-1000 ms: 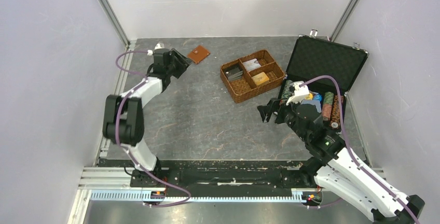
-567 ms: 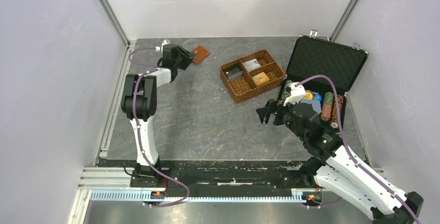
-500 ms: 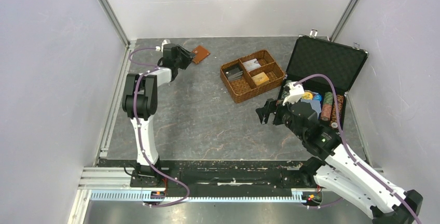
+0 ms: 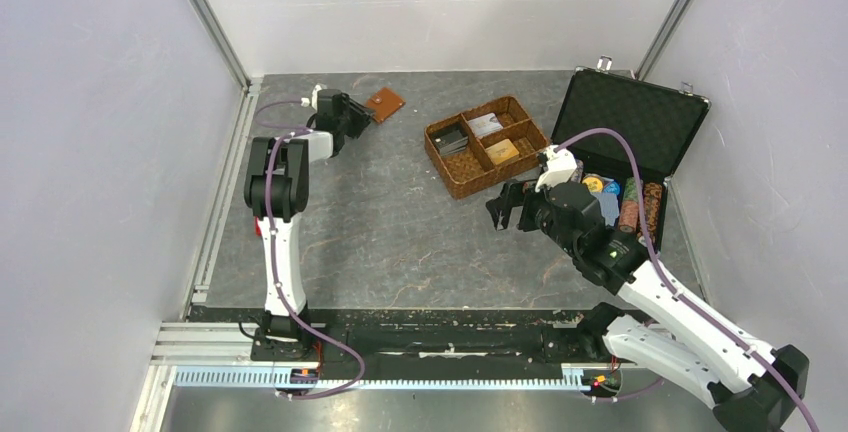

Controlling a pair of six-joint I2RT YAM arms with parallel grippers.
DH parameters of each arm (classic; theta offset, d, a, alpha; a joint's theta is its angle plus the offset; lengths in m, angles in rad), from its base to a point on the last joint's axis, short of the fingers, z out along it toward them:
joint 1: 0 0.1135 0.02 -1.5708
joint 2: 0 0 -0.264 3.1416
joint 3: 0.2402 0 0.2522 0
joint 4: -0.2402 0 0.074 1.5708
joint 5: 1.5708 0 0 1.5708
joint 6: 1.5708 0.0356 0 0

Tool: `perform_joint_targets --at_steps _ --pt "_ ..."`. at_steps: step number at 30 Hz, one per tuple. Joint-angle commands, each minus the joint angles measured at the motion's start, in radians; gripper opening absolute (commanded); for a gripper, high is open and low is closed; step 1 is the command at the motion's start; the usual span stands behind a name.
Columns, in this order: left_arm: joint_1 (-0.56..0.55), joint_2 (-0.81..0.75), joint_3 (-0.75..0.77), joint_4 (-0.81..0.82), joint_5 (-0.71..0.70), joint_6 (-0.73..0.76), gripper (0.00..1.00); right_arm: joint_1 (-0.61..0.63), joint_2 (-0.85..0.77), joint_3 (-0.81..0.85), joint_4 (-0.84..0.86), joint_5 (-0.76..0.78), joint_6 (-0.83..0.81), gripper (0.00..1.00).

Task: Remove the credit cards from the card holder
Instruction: Move the card holder to the center of the board.

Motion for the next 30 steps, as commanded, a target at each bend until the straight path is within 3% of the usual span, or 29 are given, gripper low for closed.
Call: perform_joint_targets --at_steps 1,9,16,21,30 --pt "0.009 0.047 0.069 0.021 -0.007 -0.032 0.45 0.002 0.013 0.038 0.038 0.007 -0.009 0.99" --pt "0.014 0.090 0.101 0.027 0.010 -0.044 0.39 0.003 0.010 0.023 0.049 0.021 -0.009 0.99" --pt "0.015 0.092 0.106 0.005 0.007 -0.039 0.22 0.003 0.010 0.015 0.056 0.027 -0.012 0.99" --pt "0.017 0.068 0.112 -0.048 -0.008 -0.012 0.02 0.003 -0.011 0.000 0.056 0.034 -0.009 0.99" --pt "0.018 -0.049 0.026 -0.127 0.014 0.048 0.02 0.003 -0.073 -0.038 0.056 0.048 0.010 0.99"
